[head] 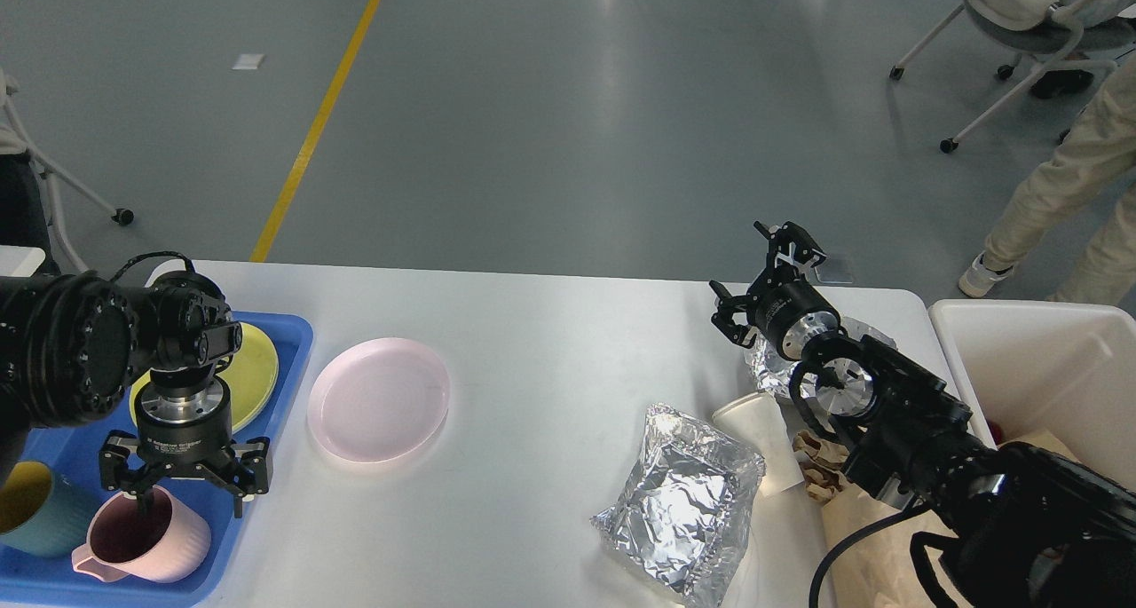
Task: Tidy desktop
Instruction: 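Carry the pink mug onto the blue tray and release it, then lift the left gripper and move it over the pink plate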
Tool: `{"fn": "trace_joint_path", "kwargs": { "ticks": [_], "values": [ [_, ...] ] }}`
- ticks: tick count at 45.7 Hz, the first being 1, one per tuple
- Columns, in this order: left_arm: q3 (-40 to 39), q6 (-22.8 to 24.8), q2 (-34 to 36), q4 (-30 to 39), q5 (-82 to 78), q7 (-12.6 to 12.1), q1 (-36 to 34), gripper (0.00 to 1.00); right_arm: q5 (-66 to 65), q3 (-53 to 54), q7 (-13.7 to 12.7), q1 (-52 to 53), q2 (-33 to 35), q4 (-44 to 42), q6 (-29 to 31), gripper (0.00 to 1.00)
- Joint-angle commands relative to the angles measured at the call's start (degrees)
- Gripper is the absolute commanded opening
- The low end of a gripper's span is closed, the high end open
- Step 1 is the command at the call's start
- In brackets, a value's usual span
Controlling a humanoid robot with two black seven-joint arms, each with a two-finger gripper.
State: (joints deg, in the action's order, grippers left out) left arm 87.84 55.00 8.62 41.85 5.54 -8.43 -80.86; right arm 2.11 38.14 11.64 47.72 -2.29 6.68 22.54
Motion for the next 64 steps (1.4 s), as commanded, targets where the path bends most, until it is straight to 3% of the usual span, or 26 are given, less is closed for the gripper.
{"fn": "trace_joint_path", "kwargs": {
  "ticks": [1,11,23,35,64],
  "values": [
    [0.05,0.00,0.87,2.27,-0.01,0.08,-4.03,0.96,0.00,0.00,-0.04,0.00,-0.08,0.00,-0.04,1.00],
    [0.05,0.00,1.32,7.36,-0.01,0.08,-12.91,0.96,0.00,0.00,-0.04,0.00,-0.08,0.00,-0.04,1.00],
    [-0.39,0.00,1.32,13.34,-0.09,0.08,-29.15,0.96,0.00,0.00,-0.04,0.00,-0.08,0.00,-0.04,1.00],
    [-1.00,0.00,0.62,13.43,-0.01,0.34,-41.82,0.96,0.00,0.00,-0.04,0.00,0.00,0.00,-0.04,1.00],
    [-12.25,0.00,-9.14,12.29,0.26,0.78,-43.33,0.96,0.00,0.00,-0.04,0.00,0.00,0.00,-0.04,1.00]
  ]
}}
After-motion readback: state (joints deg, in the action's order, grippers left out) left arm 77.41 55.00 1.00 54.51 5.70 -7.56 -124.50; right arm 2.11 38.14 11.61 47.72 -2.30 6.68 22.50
